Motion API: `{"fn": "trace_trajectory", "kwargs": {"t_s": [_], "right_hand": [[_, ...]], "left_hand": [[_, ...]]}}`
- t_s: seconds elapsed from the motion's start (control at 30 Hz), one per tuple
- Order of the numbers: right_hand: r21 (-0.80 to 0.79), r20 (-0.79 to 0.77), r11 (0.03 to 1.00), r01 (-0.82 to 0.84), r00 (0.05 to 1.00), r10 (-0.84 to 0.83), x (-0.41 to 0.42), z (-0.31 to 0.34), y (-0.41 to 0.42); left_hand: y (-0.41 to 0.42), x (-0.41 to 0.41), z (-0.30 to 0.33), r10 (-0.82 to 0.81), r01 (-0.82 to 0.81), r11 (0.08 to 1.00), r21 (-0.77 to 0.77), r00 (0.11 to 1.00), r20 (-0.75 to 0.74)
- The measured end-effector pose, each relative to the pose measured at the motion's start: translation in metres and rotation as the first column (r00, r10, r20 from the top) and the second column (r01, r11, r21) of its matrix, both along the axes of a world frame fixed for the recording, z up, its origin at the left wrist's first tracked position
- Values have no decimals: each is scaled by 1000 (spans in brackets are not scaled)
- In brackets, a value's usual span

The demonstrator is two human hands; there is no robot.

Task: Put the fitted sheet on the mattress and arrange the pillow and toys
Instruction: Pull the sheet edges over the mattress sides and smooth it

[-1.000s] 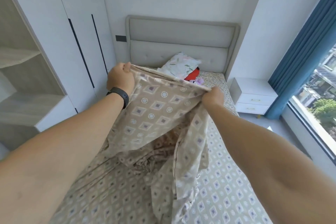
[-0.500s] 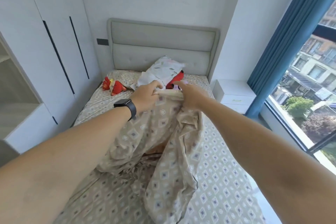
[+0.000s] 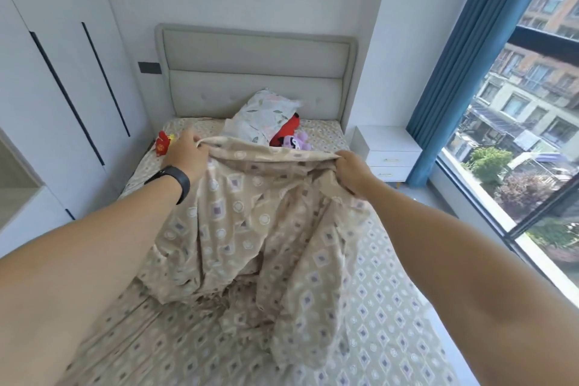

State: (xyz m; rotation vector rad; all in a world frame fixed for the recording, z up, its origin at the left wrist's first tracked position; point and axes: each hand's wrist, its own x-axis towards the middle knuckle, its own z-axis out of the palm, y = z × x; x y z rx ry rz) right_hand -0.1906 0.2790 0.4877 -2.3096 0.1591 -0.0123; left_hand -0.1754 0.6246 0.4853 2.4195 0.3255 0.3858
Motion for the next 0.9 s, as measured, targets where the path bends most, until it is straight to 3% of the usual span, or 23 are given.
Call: {"fn": "trace_trajectory", "kwargs": {"t_s": [0.1, 0.17, 0.23, 0.3, 0.43, 0.5, 0.63, 0.7, 0.83, 0.9], "right_hand": [[354, -98, 935, -39, 992, 79, -1, 35, 27], [458, -160, 887, -61, 976, 150, 3, 44, 41], [480, -196, 874, -72, 962, 187, 6, 43, 53], [505, -233, 861, -60, 951, 203, 7, 39, 64], [678, -248, 731, -76, 913, 325, -1, 32, 70], [730, -231, 673, -120, 884, 408, -6, 26, 61], [411, -415, 842, -351, 750, 515, -28, -6, 48], [230, -457, 892, -390, 766, 453, -39, -24, 55], [-226, -193, 901, -370, 924, 331, -23, -41, 47], [-272, -26, 927, -257, 965, 260, -15, -38, 29]], "left_hand": [[-10, -13, -14, 63, -52, 967, 250, 997, -39], [-35, -26, -22, -137, 104, 934, 340, 988, 72], [-72, -42, -30, -418, 393, 894, 217, 904, 84], [-104, -57, -35, -556, 547, 829, 119, 829, 58], [-122, -65, -35, -476, 491, 871, -23, 854, 211], [-115, -63, -34, -447, 463, 886, 11, 849, 282], [-101, -51, -37, -330, 350, 936, -35, 908, 259], [-101, -48, -37, -338, 351, 935, -44, 924, 179], [-101, -46, -36, -366, 370, 929, -36, 928, 71], [-95, -39, -37, -333, 335, 939, -74, 942, 42]]}}
